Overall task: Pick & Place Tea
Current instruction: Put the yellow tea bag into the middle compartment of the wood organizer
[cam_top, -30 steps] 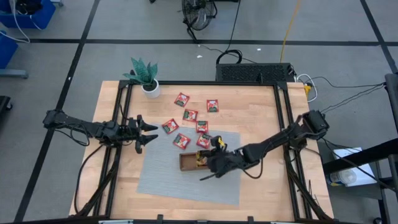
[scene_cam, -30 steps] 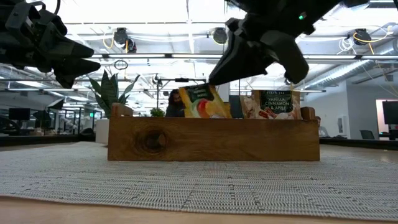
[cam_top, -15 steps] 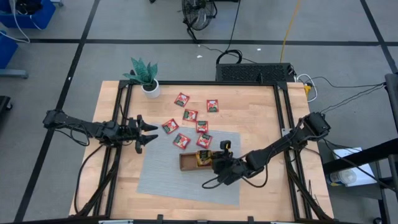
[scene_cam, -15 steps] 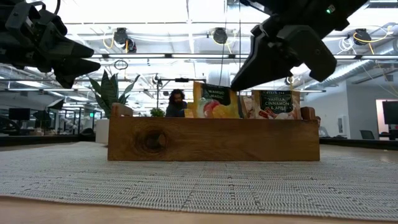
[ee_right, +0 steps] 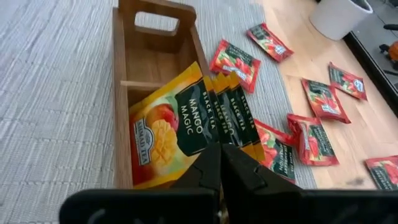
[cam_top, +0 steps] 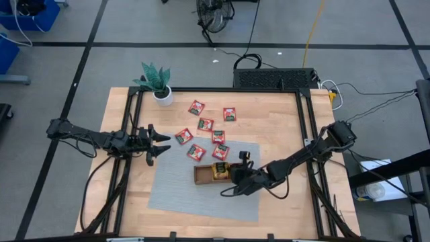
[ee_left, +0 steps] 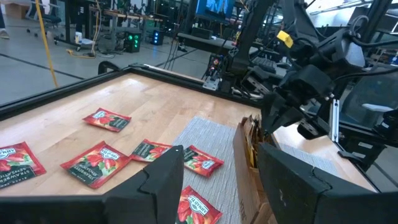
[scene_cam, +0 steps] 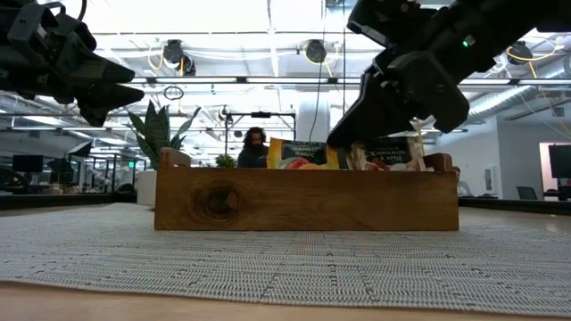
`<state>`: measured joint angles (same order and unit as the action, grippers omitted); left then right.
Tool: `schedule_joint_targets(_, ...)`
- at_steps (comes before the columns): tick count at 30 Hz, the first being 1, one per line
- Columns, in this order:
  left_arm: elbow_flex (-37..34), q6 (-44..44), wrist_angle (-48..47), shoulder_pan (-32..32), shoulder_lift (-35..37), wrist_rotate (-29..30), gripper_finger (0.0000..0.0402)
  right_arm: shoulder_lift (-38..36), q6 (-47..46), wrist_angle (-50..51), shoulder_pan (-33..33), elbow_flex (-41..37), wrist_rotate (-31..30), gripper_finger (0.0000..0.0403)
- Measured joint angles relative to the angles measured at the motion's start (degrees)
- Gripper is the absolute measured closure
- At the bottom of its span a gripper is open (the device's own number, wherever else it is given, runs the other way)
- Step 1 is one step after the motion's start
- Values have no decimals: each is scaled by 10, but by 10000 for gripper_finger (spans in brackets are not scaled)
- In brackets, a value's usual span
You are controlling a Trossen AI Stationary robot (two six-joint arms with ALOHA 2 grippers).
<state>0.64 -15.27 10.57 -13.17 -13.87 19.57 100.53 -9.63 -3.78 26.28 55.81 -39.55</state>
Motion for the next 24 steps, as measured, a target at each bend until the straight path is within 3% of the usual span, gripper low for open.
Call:
schedule_joint_targets(8,0,0,0,0,0,0,197,0,21,-30,4,-10,-61,403)
schedule_joint_targets(19,0,0,0,0,0,0,197,0,35,-47,3,-10,-39,401)
schedule_joint_targets(24,0,0,0,0,0,0,197,0,79,-75,3,-10,-55,380)
